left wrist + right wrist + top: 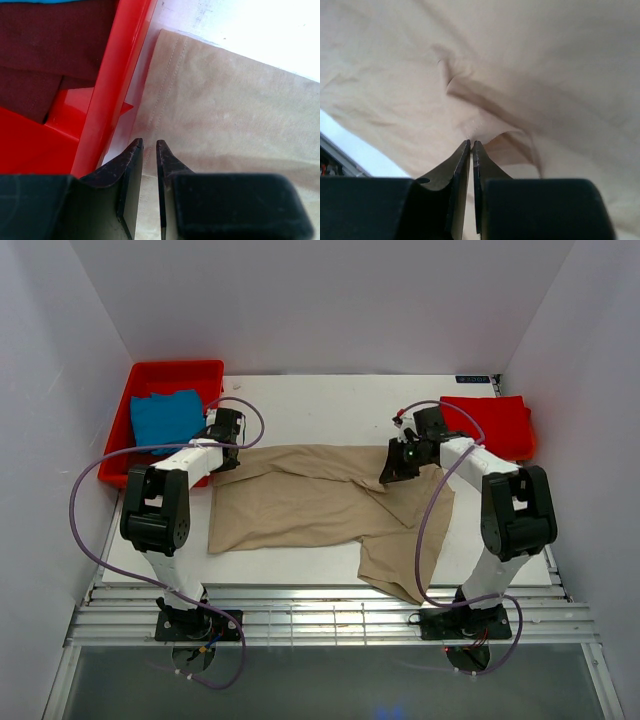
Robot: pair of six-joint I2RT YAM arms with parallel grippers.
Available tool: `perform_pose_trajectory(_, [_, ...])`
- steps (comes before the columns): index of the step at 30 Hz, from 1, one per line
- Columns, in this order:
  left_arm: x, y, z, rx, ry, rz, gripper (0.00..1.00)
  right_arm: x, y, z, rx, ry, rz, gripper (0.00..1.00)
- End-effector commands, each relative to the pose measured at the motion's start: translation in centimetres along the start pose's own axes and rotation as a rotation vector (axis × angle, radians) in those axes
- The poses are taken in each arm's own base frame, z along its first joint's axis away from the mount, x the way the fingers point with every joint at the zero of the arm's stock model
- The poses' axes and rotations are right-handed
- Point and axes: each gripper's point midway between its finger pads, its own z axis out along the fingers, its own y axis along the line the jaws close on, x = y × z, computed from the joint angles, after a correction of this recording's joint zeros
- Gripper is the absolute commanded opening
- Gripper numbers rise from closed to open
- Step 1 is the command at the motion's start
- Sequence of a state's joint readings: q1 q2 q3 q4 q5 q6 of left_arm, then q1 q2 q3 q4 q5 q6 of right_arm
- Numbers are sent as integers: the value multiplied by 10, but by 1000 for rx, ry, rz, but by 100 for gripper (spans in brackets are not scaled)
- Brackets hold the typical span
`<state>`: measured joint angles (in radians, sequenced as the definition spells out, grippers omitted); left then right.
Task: Fold and stack the t-shirts
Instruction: Fold the tshirt
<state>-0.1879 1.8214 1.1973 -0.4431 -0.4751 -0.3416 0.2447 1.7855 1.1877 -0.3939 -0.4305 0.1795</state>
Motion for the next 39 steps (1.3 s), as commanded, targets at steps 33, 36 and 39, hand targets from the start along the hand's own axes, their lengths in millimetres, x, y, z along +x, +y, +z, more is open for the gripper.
perform_pose_trajectory(33, [-12,10,-19,10,-55,-33,36,-26,8,7,149,-84,-38,50])
perform_pose_trajectory(36, [-12,11,-19,10,-54,-33,36,-20,-2,14,174,-61,-30,49])
perform_pose_trajectory(39, [-13,11,-20,11,-58,-34,35,-17,-7,16,189,-54,-41,49])
